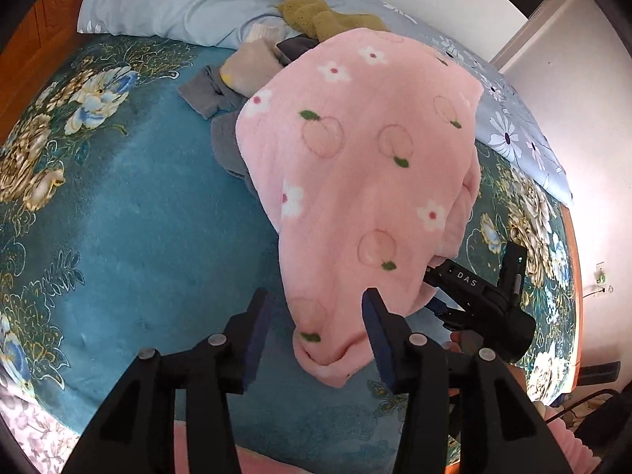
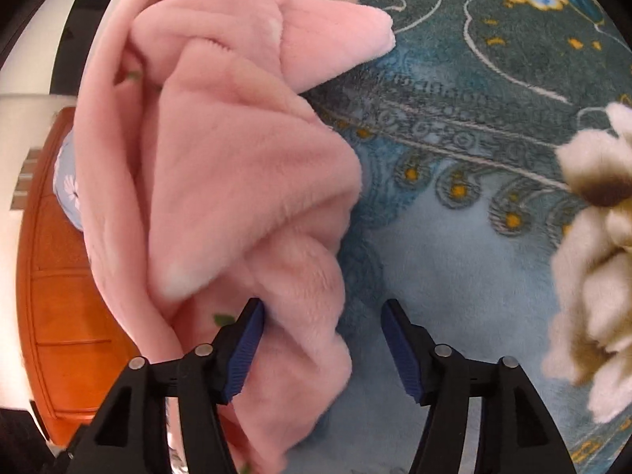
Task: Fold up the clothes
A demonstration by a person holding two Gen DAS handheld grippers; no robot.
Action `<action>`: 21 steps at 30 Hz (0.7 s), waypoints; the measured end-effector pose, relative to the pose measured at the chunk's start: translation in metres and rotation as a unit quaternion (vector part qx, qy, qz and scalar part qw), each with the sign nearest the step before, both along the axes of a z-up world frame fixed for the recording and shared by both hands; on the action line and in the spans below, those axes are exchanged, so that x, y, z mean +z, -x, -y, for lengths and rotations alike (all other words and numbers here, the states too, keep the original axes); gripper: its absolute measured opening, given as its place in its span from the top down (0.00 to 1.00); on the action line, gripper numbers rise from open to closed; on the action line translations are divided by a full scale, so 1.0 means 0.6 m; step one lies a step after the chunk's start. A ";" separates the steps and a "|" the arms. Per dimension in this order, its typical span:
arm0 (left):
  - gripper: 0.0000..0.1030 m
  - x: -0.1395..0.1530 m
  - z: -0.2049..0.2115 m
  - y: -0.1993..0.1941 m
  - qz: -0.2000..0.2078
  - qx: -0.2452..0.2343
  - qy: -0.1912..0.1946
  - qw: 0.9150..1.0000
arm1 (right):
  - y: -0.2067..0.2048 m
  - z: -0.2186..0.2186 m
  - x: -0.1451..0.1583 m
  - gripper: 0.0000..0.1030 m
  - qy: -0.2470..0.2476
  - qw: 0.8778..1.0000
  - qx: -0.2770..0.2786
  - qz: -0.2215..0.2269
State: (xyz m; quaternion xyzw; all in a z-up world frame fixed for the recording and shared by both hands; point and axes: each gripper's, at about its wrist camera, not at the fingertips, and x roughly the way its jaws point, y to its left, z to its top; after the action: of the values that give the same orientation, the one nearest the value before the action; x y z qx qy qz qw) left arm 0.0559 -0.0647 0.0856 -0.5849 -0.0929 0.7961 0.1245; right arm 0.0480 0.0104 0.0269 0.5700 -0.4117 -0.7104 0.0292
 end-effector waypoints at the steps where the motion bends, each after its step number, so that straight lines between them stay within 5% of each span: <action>1: 0.53 0.000 -0.001 0.005 0.001 0.003 -0.003 1.000 | 0.006 0.005 -0.002 0.32 0.008 1.000 -0.002 0.000; 2: 0.53 0.002 -0.006 0.009 0.001 0.006 -0.004 1.000 | 0.012 0.009 -0.003 0.32 0.019 1.000 -0.002 0.000; 3: 0.53 0.004 -0.008 0.011 -0.001 0.006 -0.004 1.000 | 0.016 0.012 -0.001 0.43 0.032 0.999 -0.004 -0.001; 4: 0.53 0.007 -0.012 0.016 -0.004 0.005 -0.001 1.000 | 0.019 0.014 0.002 0.70 0.037 0.999 -0.006 -0.001; 6: 0.53 0.014 -0.023 0.026 -0.009 0.002 0.004 1.000 | 0.022 0.013 0.016 0.87 0.026 1.000 -0.007 -0.002; 10: 0.52 0.035 -0.058 0.047 -0.031 -0.016 0.001 0.999 | 0.006 -0.022 0.110 0.89 -0.083 0.994 0.008 -0.076; 15: 0.52 0.040 -0.117 0.064 -0.034 -0.044 -0.018 0.998 | -0.044 -0.135 0.259 0.90 -0.245 0.956 -0.006 -0.162; 21: 0.52 0.014 -0.178 0.067 -0.016 -0.067 -0.025 0.997 | -0.145 -0.354 0.464 0.90 -0.370 0.903 -0.099 -0.193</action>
State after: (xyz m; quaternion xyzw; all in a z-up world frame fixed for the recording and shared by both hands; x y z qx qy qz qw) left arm 0.0155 0.0421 0.0941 -0.5740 -0.0719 0.7924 0.1935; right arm 0.1351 0.2231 0.3050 0.3479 -0.1599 -0.9070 -0.1757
